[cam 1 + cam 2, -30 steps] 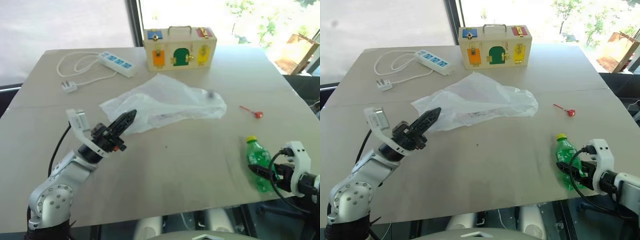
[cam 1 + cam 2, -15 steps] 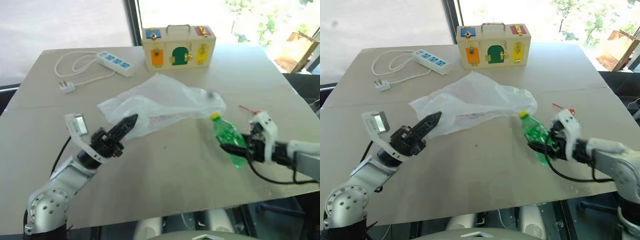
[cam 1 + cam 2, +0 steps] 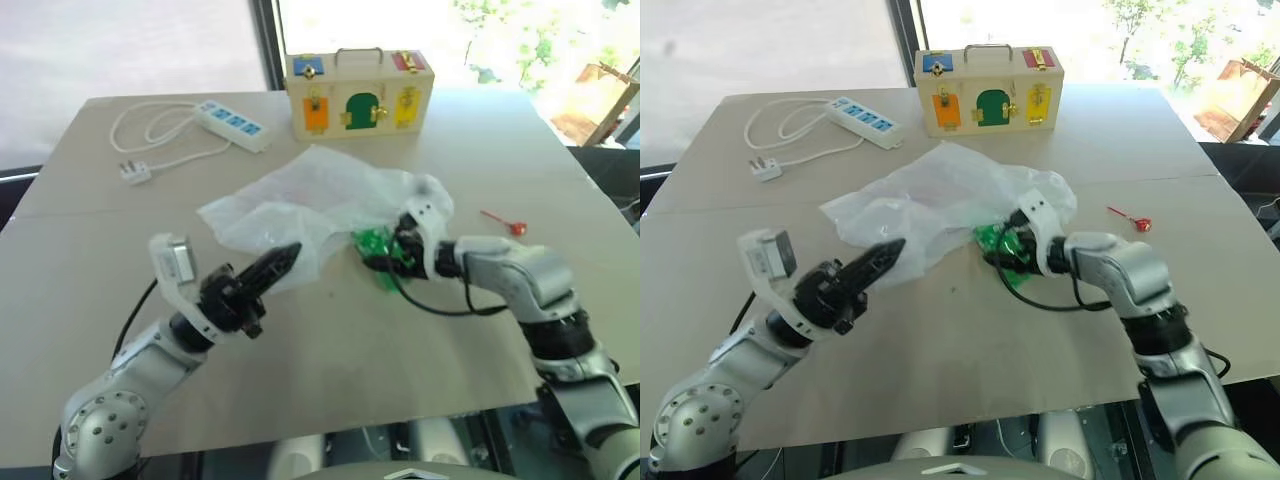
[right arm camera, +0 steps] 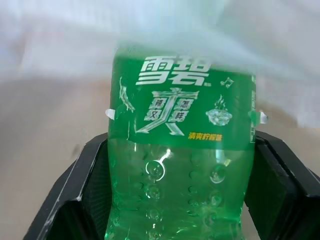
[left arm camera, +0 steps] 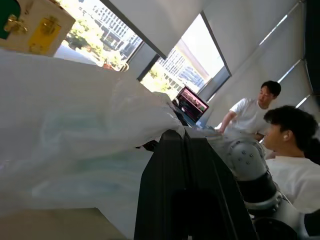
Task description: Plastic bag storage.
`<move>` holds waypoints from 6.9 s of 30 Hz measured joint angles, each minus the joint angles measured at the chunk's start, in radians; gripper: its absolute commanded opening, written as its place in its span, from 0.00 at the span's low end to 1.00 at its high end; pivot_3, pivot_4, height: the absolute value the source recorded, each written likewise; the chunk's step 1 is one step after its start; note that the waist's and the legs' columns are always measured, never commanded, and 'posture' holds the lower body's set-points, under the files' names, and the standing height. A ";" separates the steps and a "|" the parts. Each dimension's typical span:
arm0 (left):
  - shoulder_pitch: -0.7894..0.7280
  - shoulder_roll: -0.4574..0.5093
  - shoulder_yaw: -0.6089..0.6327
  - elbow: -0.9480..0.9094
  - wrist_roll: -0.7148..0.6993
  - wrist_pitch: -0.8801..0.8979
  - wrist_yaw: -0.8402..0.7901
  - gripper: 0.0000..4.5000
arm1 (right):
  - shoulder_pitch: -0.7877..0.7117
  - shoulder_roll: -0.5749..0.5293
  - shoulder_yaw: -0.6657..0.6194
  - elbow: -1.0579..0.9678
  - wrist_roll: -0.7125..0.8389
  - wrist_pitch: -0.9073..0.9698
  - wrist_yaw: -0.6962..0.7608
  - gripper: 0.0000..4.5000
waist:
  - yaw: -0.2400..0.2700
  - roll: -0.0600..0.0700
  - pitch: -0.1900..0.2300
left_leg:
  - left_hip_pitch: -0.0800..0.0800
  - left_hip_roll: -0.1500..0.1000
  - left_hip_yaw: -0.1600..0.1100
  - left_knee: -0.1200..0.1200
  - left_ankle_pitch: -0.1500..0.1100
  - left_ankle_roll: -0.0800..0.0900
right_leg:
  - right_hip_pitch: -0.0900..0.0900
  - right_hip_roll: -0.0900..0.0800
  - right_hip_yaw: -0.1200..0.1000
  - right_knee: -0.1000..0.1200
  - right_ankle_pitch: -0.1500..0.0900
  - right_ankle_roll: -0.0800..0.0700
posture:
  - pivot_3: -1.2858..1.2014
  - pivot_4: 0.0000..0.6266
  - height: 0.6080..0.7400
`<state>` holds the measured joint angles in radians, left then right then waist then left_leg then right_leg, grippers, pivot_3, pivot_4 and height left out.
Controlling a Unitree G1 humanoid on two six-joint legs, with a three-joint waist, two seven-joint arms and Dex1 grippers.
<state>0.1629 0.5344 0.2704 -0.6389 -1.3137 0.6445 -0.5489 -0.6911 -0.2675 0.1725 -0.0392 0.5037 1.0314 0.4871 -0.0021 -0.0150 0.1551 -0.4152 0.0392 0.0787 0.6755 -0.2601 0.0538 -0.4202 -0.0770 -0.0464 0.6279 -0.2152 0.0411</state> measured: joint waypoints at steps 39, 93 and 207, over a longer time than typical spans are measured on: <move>-0.177 -0.091 0.159 0.182 -0.191 -0.087 0.207 0.00 | 0.043 -0.237 -0.056 -0.103 0.257 -0.035 0.028 0.99 | -0.025 0.003 0.003 | 0.000 0.000 0.002 -0.004 0.002 -0.002 | -0.010 0.000 0.004 0.013 0.000 0.000 | 0.52 0.24 1.00; -0.154 -0.094 0.137 0.142 -0.223 -0.084 0.279 0.00 | -0.207 0.013 0.150 0.299 -0.245 -0.433 0.249 0.17 | -0.006 -0.003 0.006 | -0.001 0.002 0.005 0.000 0.006 -0.009 | -0.011 0.004 0.007 0.014 0.001 -0.001 | 0.52 0.24 1.00; 0.291 -0.036 0.036 0.211 0.790 -0.350 0.098 0.98 | 0.688 -0.400 -0.326 0.098 -0.029 -0.866 0.558 1.00 | -0.008 -0.002 0.004 | 0.003 0.002 0.012 -0.004 0.001 -0.001 | -0.010 0.001 0.012 0.010 -0.002 -0.005 | 0.52 0.24 1.00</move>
